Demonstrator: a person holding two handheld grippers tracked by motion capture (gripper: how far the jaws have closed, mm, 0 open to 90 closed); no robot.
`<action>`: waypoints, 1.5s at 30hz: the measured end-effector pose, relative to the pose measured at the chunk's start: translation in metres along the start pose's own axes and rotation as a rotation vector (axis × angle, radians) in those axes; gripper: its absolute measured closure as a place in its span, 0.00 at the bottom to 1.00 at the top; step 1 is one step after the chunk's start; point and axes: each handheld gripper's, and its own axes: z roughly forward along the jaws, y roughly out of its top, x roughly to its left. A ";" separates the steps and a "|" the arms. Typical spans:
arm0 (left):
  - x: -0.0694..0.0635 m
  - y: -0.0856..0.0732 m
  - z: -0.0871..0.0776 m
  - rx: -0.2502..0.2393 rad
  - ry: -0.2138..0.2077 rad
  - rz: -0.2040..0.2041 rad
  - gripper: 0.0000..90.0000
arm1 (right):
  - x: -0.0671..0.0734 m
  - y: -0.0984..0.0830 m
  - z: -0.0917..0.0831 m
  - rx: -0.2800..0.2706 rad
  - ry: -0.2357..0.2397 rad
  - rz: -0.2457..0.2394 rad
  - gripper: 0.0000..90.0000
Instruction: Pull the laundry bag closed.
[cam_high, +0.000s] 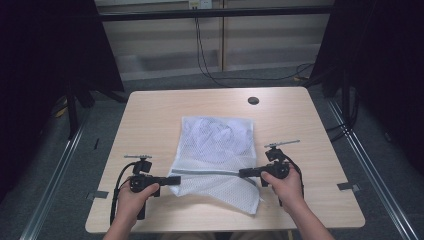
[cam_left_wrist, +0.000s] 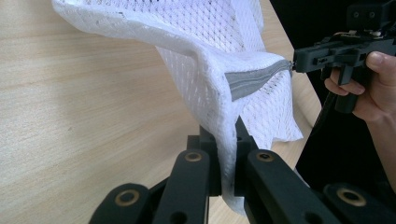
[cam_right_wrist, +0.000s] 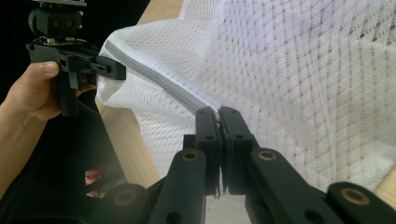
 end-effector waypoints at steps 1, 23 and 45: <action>0.001 0.000 0.000 0.004 0.000 0.002 0.99 | 0.000 0.000 0.000 0.001 -0.003 -0.002 0.97; 0.001 -0.001 -0.003 0.006 0.002 0.000 0.99 | -0.008 -0.007 -0.010 -0.001 -0.019 0.010 0.97; 0.001 0.000 -0.002 0.011 0.004 0.006 0.99 | -0.016 -0.014 -0.024 -0.013 -0.036 0.019 0.97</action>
